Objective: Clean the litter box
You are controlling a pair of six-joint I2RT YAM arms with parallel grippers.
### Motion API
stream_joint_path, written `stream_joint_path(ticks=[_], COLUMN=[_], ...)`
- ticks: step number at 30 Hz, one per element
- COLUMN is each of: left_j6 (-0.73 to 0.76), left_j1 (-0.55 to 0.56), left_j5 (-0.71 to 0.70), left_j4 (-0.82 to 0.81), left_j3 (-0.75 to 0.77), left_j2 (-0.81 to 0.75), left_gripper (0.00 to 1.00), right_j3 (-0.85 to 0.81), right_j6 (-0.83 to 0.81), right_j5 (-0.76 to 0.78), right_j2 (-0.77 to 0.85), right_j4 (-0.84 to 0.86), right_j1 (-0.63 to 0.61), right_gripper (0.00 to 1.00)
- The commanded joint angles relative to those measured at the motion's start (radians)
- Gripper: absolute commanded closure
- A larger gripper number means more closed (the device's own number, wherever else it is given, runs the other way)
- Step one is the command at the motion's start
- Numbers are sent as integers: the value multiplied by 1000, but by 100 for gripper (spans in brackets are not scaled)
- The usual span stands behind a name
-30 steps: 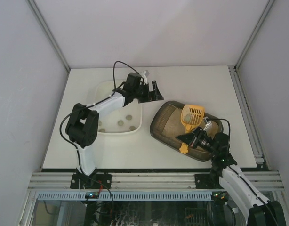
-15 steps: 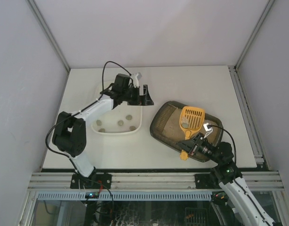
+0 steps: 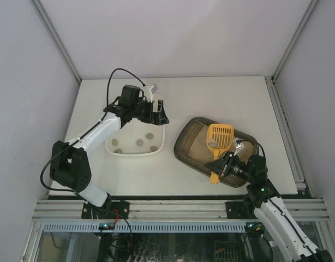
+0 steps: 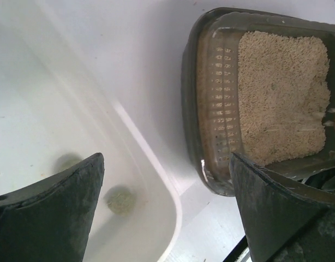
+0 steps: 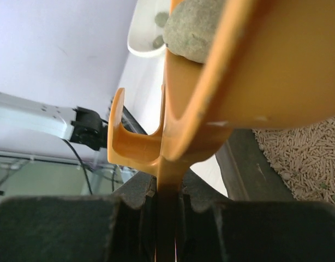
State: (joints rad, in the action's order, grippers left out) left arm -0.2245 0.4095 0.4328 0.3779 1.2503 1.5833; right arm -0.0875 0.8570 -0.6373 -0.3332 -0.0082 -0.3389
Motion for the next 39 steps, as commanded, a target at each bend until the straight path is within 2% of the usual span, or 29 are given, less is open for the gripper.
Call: stream_joint_path(ticks=[1, 3, 7, 9, 11, 14, 16, 18, 20, 22, 25, 26, 29, 32, 36, 39], left_j6=[52, 63, 69, 74, 76, 80, 86, 92, 93, 92, 98, 99, 102, 141, 154, 171], left_j1=[-50, -73, -98, -102, -105, -110, -111, -113, -114, -114, -113, -113, -114, -115, -140, -169], left_j5=[40, 70, 81, 66, 44, 17, -2, -9, -9, -11, -28, -36, -25, -42, -57, -54], left_j4=[38, 45, 75, 85, 78, 50, 51, 69, 78, 76, 82, 84, 108, 165, 180, 216], left_j3=[-39, -52, -63, -69, -87, -122, -132, -127, -124, -126, -121, -120, -109, -77, -57, -6], left_j2=[-60, -68, -69, -70, -81, -112, -119, -117, -117, -120, -120, -118, -108, -97, -101, -102], left_gripper=[0, 0, 0, 0, 0, 0, 0, 0, 0, 0, 0, 0, 0, 0, 0, 0], right_j3=[28, 13, 63, 78, 94, 128, 76, 48, 51, 35, -20, -21, 49, 53, 47, -73], right_j6=[99, 113, 234, 264, 327, 425, 359, 370, 407, 358, 281, 279, 340, 337, 340, 201], right_j5=[-138, -193, -261, -276, -321, -357, -330, -338, -397, -382, -322, -333, -382, -389, -415, -354], right_j2=[-58, -92, -26, -43, -97, -109, -112, -135, -143, -143, -169, -178, -173, -215, -257, -283], right_j4=[173, 198, 273, 297, 400, 505, 396, 416, 435, 329, 237, 237, 296, 332, 373, 198], right_j1=[100, 53, 195, 178, 145, 244, 205, 157, 274, 312, 159, 167, 360, 324, 386, 276], right_gripper=[100, 100, 100, 100, 100, 100, 100, 100, 100, 100, 100, 100, 100, 100, 100, 100])
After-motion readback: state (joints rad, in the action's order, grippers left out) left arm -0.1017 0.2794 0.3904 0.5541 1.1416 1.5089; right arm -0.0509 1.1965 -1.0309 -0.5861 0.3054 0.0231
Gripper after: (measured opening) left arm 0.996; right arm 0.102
